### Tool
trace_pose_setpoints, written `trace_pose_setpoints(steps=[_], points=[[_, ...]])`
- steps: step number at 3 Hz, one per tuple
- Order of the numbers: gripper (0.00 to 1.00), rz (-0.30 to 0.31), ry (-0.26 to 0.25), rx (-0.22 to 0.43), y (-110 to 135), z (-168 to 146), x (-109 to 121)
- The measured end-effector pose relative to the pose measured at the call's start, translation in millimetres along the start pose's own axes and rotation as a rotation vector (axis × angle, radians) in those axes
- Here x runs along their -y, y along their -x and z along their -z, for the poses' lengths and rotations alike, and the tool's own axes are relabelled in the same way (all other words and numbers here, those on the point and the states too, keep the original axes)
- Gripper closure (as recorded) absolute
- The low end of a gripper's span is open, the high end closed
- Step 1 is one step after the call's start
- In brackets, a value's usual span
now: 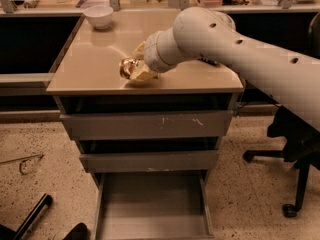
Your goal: Pick orange can from bottom drawer and place on counter
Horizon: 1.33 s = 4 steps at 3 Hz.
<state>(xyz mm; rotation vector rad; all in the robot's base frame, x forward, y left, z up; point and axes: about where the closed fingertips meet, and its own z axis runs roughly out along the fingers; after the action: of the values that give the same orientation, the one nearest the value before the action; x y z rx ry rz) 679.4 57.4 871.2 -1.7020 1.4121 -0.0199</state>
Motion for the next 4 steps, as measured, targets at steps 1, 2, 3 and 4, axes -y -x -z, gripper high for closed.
trace_pose_setpoints(steps=[1, 2, 3, 4], points=[[1.0, -0.035, 0.027, 0.035, -21.0, -35.2, 2.4], [0.82, -0.035, 0.027, 0.035, -20.4, -34.5, 3.1], [0.58, -0.035, 0.027, 0.035, -20.4, -34.6, 3.1], [0.35, -0.035, 0.027, 0.035, -20.4, -34.6, 3.1]])
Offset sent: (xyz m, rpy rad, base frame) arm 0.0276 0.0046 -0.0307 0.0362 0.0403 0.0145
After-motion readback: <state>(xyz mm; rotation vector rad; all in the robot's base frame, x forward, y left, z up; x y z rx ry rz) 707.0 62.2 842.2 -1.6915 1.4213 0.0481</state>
